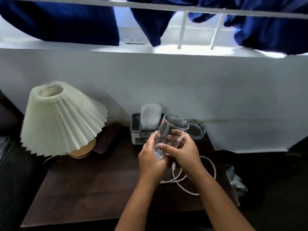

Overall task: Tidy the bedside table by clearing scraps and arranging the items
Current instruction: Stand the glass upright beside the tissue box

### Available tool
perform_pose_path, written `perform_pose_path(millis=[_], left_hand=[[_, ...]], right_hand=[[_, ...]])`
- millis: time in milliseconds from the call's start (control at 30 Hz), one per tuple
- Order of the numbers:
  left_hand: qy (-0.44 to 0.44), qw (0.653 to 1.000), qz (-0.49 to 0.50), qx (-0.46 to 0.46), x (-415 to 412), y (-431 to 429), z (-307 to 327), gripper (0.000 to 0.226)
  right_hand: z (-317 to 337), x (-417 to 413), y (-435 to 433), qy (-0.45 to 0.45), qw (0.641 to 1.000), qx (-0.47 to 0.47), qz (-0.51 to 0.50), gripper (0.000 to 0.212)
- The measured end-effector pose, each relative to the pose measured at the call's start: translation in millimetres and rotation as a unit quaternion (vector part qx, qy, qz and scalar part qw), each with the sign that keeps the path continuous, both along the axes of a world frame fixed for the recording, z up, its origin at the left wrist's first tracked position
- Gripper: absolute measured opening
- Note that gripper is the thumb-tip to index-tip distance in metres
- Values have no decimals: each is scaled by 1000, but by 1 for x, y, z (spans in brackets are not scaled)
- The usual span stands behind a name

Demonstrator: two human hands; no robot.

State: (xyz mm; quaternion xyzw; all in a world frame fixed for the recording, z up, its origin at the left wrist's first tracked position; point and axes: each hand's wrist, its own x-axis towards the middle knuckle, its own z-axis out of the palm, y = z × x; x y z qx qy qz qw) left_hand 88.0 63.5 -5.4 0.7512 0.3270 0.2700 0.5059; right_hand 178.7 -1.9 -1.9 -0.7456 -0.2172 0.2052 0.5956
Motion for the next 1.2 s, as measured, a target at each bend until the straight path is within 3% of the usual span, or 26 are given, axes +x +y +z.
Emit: perform_pose_path(millis=[200,333,600,1200], left_hand=[[36,989,-110,92,38,-30,-13,69],[49,980,-129,142,51,-36,-22,66],[72,979,-129,143,61,-31,-29,65],[127,975,-118,138,59,-24,-33,61]], right_hand=[[-5,52,-29,-86,987,-48,-129,58],[-5,86,-24,-116,971,-94,-187,58],[-21,130,5,-123,970,-57,-204,62],[-52,141,8,-87,965,-137,-204,72]])
